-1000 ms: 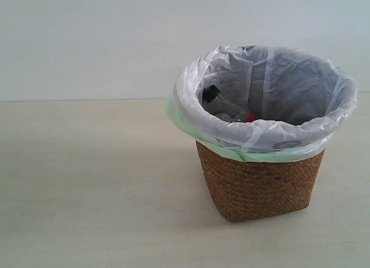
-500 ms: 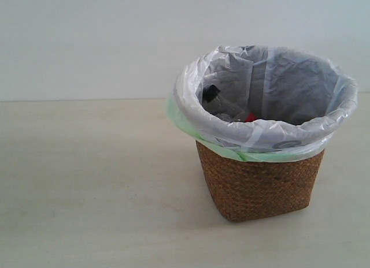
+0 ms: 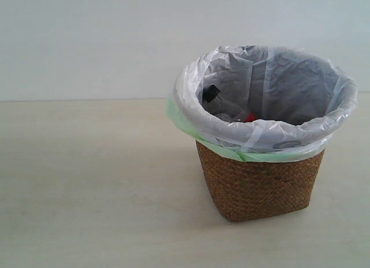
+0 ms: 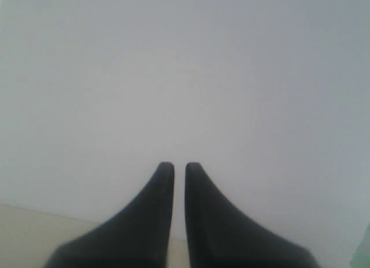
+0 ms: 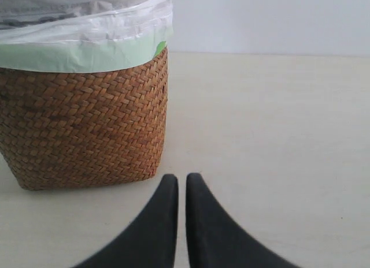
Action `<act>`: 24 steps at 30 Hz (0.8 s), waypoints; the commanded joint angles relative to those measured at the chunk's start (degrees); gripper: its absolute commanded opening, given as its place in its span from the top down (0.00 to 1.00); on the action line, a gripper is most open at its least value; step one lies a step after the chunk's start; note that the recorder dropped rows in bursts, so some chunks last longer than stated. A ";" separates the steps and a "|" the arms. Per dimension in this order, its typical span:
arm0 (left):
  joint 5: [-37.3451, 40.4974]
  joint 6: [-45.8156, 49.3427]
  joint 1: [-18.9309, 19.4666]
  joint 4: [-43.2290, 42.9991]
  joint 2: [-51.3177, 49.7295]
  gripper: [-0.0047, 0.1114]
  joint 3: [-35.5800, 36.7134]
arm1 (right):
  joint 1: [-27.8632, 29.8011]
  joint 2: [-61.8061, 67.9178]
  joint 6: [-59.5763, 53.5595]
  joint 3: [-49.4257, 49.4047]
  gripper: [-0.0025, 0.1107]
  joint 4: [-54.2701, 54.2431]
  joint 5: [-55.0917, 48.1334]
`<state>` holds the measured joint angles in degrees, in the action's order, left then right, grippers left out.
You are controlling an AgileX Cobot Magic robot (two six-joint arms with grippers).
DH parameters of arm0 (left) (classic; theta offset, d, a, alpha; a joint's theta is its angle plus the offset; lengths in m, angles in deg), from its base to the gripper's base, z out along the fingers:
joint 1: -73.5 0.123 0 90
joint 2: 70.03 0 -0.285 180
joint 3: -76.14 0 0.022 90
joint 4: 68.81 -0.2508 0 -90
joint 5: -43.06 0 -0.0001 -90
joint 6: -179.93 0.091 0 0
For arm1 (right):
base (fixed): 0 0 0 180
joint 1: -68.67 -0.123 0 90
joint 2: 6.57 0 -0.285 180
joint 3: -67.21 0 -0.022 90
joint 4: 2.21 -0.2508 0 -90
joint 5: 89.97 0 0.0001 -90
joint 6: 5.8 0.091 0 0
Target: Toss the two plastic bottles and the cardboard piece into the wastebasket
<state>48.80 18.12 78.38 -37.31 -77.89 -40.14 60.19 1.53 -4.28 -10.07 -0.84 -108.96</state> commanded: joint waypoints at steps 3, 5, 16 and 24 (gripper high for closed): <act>-0.01 -0.63 0.17 -1.21 0.07 0.90 0.15 | -0.08 -0.32 -0.20 0.06 0.96 0.46 0.54; -0.01 -0.63 0.17 -4.65 0.07 0.90 0.15 | -0.08 -0.32 -0.20 0.06 0.96 0.46 0.54; -0.75 -0.74 0.17 -13.15 0.07 0.90 1.16 | -0.08 -0.32 -0.20 0.06 0.96 0.46 0.54; -10.88 -23.50 0.17 -31.92 0.07 0.90 9.87 | -0.08 -0.32 -0.20 0.06 0.96 0.46 0.54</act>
<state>42.31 2.08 78.38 -62.81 -77.89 -32.99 60.19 1.53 -4.28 -10.07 -0.84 -108.96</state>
